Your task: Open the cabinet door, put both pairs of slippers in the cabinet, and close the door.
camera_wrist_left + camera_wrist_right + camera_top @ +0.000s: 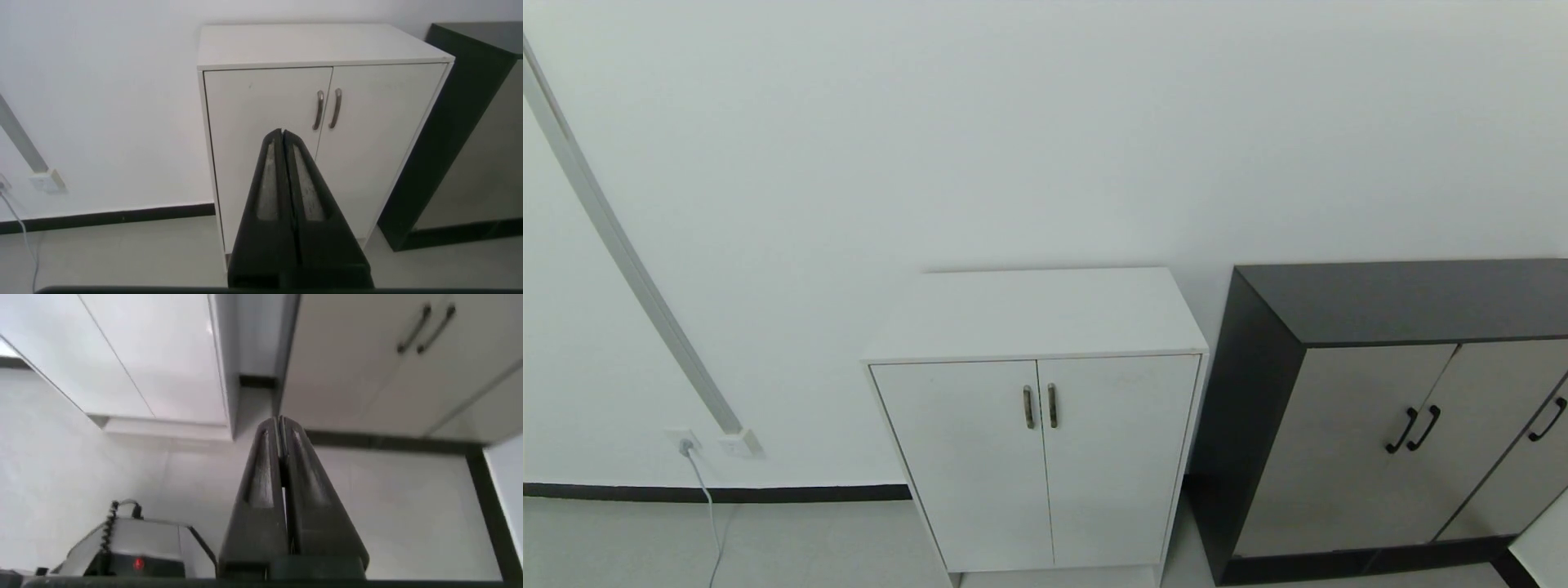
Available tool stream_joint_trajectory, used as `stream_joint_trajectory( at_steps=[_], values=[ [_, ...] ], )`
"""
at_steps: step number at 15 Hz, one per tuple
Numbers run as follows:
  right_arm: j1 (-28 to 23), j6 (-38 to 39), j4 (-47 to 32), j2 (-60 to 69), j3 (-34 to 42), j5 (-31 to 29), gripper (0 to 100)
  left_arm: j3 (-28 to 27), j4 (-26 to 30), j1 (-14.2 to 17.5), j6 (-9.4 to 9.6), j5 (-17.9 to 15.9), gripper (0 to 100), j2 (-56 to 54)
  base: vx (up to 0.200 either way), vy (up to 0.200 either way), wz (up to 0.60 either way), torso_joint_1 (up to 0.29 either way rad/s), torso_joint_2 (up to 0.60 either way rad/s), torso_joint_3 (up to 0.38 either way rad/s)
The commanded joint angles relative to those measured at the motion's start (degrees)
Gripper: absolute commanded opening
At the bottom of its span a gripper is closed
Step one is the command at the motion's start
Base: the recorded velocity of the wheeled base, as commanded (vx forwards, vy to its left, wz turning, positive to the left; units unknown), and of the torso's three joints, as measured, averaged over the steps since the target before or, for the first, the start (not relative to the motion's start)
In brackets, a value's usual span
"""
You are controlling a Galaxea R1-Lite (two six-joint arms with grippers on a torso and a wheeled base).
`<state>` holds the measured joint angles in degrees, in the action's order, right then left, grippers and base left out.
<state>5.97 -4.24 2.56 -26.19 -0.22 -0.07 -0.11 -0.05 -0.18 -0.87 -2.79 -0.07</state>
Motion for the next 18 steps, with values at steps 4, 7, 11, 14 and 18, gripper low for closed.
stream_joint_trajectory(
  at_steps=[4, 7, 11, 14, 18],
  values=[
    [5.01, 1.52, -2.38, 8.96, 0.22, 1.57, 0, -0.07, 0.05, 0.01, -0.01, -0.02, 0, 0.07, 0.0, 0.0, 0.0, 0.0, 0.0, 0.0],
    [-1.23, 1.61, -2.47, 14.23, 0.22, 1.13, 0, -0.07, -0.04, 0.01, -0.01, -0.02, 0, 0.07, 0.0, 0.0, 0.0, 0.0, 0.0, 0.0],
    [-6.15, 1.52, -2.47, 22.14, 0.22, 1.13, 0, -0.07, -0.04, 0.01, -0.01, -0.02, 0, 0.07, 0.0, 0.0, 0.0, 0.0, 0.0, 0.0],
    [-6.24, 2.57, -2.56, 26.19, 0.22, 0.95, 0, -0.07, -0.04, 0.01, -0.01, -0.02, 0, 0.07, 0.0, 0.0, 0.0, 0.0, 0.0, 0.0],
    [-6.24, 7.32, -2.3, 26.19, 0.22, 0.34, 0, 0.02, 0.05, 0.01, -0.01, -0.02, 0, 0.07, 0.0, 0.0, 0.0, 0.0, 0.0, 0.0]
  ],
)
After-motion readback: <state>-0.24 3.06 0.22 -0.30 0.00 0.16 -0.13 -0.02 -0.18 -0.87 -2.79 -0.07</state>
